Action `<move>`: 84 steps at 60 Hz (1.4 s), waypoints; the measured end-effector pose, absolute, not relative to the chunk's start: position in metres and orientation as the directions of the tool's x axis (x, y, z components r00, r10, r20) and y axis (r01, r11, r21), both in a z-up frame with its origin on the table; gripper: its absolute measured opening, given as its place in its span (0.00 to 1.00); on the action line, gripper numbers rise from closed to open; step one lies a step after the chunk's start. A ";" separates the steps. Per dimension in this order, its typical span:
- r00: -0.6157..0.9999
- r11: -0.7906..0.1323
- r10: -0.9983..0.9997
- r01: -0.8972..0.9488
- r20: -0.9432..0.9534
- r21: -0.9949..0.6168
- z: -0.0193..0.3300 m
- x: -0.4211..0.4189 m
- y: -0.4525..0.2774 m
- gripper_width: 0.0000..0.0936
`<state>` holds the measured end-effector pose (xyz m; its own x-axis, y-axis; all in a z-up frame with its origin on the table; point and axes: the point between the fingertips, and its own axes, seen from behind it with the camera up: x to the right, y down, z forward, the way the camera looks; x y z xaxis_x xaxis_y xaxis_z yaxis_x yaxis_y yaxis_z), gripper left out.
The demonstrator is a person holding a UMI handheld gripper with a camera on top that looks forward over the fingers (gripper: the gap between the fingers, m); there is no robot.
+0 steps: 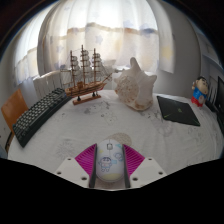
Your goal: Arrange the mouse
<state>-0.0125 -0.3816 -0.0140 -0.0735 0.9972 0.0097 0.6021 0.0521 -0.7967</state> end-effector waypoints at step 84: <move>0.047 -0.057 0.998 0.640 -0.035 -0.767 0.001 -0.198 -0.041 0.88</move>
